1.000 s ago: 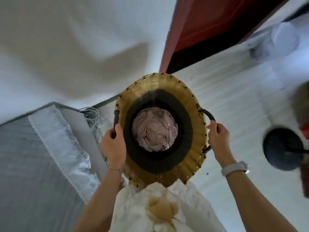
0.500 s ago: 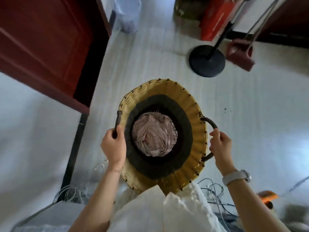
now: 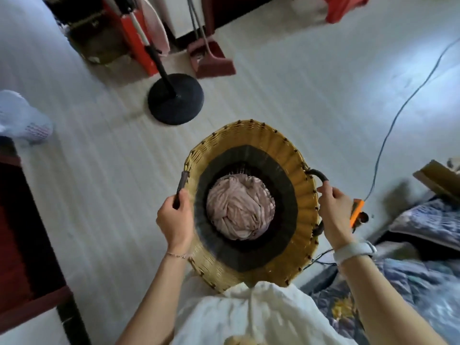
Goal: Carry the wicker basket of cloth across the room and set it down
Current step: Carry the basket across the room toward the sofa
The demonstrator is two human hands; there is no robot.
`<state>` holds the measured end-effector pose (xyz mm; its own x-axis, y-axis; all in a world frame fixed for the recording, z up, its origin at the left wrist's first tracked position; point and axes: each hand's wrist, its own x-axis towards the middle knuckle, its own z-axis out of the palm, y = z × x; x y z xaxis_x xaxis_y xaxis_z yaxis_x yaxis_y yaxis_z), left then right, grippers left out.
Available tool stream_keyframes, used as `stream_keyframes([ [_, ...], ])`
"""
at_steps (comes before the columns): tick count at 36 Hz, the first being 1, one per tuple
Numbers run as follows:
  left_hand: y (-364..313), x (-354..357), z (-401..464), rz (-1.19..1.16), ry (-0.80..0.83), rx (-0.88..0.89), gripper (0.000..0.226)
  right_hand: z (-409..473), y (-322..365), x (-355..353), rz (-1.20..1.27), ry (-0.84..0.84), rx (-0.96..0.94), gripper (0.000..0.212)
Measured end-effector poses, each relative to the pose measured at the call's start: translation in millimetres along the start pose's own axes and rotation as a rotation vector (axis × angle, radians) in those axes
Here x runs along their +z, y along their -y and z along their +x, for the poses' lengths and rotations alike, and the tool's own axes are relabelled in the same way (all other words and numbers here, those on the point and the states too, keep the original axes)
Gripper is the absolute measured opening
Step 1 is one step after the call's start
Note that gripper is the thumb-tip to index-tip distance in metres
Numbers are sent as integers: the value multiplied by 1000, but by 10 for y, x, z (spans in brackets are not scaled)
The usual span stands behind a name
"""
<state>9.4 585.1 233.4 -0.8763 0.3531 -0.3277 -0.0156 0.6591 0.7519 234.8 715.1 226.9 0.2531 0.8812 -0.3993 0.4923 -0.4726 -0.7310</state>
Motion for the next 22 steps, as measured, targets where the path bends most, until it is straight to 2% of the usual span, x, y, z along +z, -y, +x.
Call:
stream_keyframes([
  [13,-1611,1715,580,42,321,219,36,1325,394,-611,274,-307,158,52],
  [22,-2821,3003,1102,159,466,354,43,2480,1001,-780,419,-459,250,34],
])
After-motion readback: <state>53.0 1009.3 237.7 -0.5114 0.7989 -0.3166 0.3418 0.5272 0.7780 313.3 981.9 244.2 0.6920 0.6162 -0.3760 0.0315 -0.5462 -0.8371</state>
